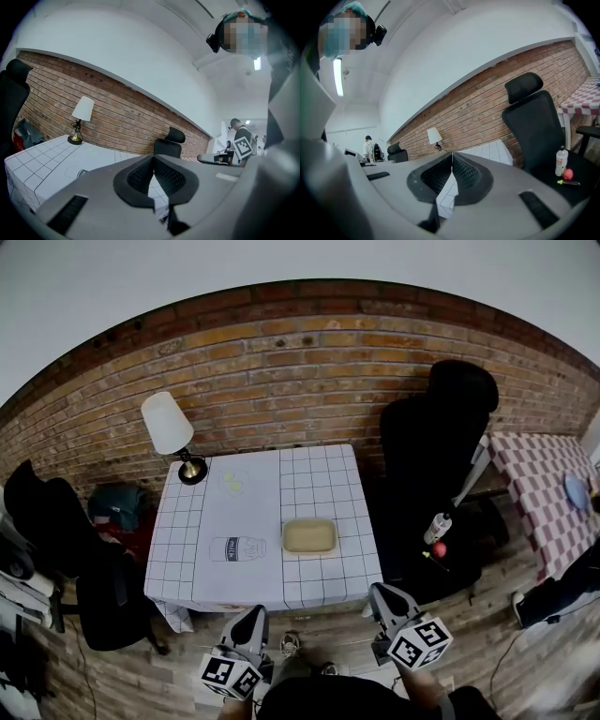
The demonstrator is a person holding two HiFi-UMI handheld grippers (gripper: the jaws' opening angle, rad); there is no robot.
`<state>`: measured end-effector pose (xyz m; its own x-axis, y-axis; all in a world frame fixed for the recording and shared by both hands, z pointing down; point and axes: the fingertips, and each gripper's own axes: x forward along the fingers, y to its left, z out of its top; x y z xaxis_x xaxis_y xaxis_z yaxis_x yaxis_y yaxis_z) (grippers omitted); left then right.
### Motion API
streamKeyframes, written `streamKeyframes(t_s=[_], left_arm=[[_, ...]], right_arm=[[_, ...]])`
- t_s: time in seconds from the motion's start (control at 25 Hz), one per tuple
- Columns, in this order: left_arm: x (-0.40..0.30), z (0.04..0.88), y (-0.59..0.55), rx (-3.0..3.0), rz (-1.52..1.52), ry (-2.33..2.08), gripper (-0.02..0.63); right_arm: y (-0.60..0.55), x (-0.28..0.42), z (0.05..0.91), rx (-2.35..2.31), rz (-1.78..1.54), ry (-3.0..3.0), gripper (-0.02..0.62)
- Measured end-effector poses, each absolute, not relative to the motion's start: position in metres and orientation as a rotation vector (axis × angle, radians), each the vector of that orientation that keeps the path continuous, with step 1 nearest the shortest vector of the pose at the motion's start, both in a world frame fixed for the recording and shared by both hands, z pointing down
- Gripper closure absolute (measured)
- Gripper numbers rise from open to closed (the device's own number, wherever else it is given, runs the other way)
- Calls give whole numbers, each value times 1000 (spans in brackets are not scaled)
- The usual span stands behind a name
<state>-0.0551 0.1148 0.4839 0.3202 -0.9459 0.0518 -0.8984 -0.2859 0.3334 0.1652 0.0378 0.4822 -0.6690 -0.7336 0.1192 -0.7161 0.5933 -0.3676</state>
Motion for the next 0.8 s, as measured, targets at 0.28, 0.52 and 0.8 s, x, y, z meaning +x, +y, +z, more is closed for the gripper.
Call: streamKeyframes(t_s=[0.28, 0.52, 0.8], left_arm=[[-79, 484, 78, 2318, -214, -1591, 597], [-100, 481, 45, 2383, -219, -1505, 597], [-128, 480, 13, 2447, -209, -1402, 597]], right_arm=[[13, 139, 483, -1309, -611, 2739, 592], [-7, 116, 480, -1366, -591, 2694, 592], [-23, 86, 481, -1459, -615, 2618, 592]])
